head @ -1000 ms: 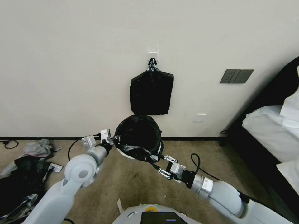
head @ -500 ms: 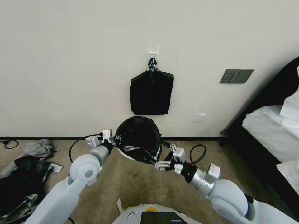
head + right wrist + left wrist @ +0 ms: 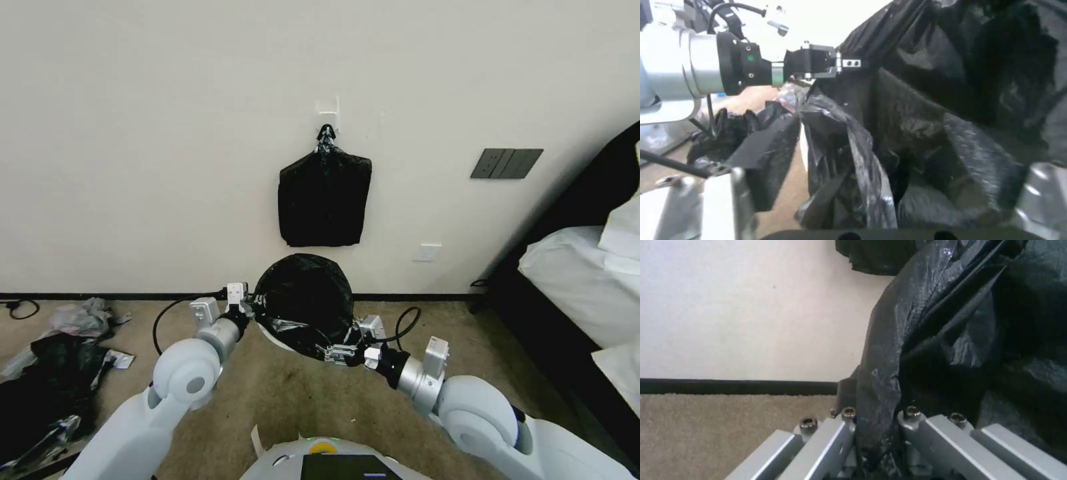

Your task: Place a trash bag onto the trash bin.

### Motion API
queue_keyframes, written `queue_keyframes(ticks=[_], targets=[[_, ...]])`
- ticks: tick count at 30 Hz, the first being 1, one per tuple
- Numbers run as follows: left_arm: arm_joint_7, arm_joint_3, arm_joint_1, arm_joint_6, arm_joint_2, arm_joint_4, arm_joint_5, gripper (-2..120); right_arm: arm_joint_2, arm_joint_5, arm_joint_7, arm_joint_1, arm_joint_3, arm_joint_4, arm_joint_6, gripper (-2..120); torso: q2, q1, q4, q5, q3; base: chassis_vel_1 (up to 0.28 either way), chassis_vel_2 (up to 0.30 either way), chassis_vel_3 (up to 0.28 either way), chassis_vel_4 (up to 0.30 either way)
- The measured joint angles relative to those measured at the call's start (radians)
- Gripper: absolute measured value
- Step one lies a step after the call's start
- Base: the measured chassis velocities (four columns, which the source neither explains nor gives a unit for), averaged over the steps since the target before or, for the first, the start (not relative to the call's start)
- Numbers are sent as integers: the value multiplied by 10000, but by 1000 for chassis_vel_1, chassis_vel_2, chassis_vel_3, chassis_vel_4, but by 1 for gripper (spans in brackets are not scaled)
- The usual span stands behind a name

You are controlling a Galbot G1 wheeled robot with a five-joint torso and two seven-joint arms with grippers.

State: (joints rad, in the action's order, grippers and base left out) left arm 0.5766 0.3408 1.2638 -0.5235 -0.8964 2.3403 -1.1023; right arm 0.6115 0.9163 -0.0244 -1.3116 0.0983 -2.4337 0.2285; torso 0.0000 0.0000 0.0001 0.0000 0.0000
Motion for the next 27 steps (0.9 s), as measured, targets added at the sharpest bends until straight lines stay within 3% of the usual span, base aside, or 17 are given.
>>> queue_keyframes(ticks=[7, 11, 13, 19, 22, 27], targets=[[-14, -1, 173, -29, -34, 105, 30, 1, -107, 20, 163, 243, -301, 108, 456, 55, 0, 0, -1, 0, 0, 0, 0, 0, 0], [-13, -3, 218, -35, -41, 163, 44, 1, -178, 17, 176, 220, -334, 15, 550, 36, 0, 0, -1, 0, 0, 0, 0, 0, 0], [-11, -3, 218, -36, -44, 169, 44, 1, -186, 17, 163, 203, -333, -19, 550, 32, 0, 0, -1, 0, 0, 0, 0, 0, 0], [29, -4, 206, -54, -99, 202, 28, 1, -247, -21, 73, 2, -299, -170, 513, 7, 0, 0, -1, 0, 0, 0, 0, 0, 0], [53, -5, 193, -63, -128, 205, 5, 1, -254, -115, 61, -27, -297, -240, 477, 0, 0, 0, -1, 0, 0, 0, 0, 0, 0], [328, -8, 79, -82, -252, 205, -319, 1, -249, -653, 125, -192, -370, -342, 248, 0, 0, 0, -1, 0, 0, 0, 0, 0, 0]])
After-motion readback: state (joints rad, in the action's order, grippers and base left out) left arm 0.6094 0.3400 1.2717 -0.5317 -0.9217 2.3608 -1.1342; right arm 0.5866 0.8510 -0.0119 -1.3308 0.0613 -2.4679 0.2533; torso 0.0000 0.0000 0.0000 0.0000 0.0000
